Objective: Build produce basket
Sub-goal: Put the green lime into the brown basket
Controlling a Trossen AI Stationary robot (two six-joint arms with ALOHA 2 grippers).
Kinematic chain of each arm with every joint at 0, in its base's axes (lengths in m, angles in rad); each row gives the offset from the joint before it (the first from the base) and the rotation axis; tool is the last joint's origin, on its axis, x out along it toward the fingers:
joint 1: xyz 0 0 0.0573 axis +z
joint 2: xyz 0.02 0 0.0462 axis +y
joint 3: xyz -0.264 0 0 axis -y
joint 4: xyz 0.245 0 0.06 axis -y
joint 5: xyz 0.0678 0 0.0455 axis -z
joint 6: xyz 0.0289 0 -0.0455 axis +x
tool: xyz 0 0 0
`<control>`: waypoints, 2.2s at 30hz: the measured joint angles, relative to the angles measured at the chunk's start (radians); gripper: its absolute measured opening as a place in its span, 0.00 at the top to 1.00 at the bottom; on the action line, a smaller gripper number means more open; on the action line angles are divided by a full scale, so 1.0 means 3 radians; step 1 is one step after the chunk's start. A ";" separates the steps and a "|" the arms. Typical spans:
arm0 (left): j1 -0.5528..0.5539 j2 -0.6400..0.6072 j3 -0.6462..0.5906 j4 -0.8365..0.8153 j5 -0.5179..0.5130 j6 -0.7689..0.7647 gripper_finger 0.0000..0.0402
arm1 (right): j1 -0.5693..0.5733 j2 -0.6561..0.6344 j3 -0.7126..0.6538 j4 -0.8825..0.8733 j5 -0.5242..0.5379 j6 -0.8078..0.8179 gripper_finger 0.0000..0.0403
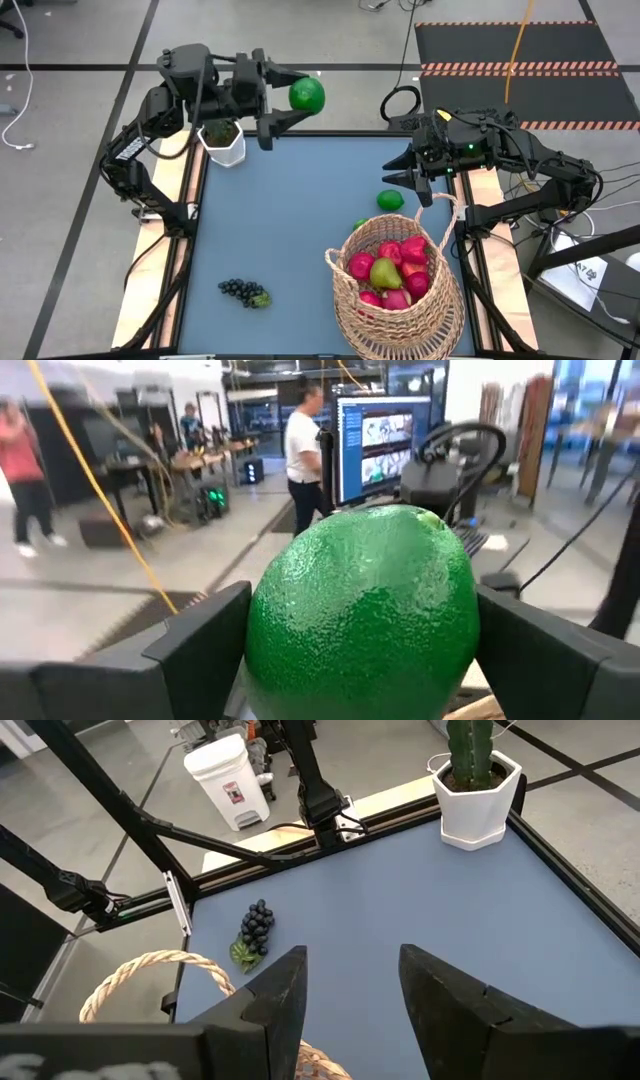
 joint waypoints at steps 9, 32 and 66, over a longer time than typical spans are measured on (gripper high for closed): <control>0.0000 0.0000 0.0000 0.0000 0.0000 -0.1019 0.14 | 0.0000 0.0000 0.0000 0.0000 0.0000 -0.0027 0.62; 0.0000 0.0000 0.0000 0.0000 0.0000 -0.1717 0.14 | 0.0000 0.0000 0.0000 0.0000 0.0212 0.0103 0.62; 0.0017 -0.0003 -0.0001 0.0036 0.0000 -0.0925 0.14 | 0.0000 0.0001 -0.0003 -0.0001 0.0773 0.0795 0.62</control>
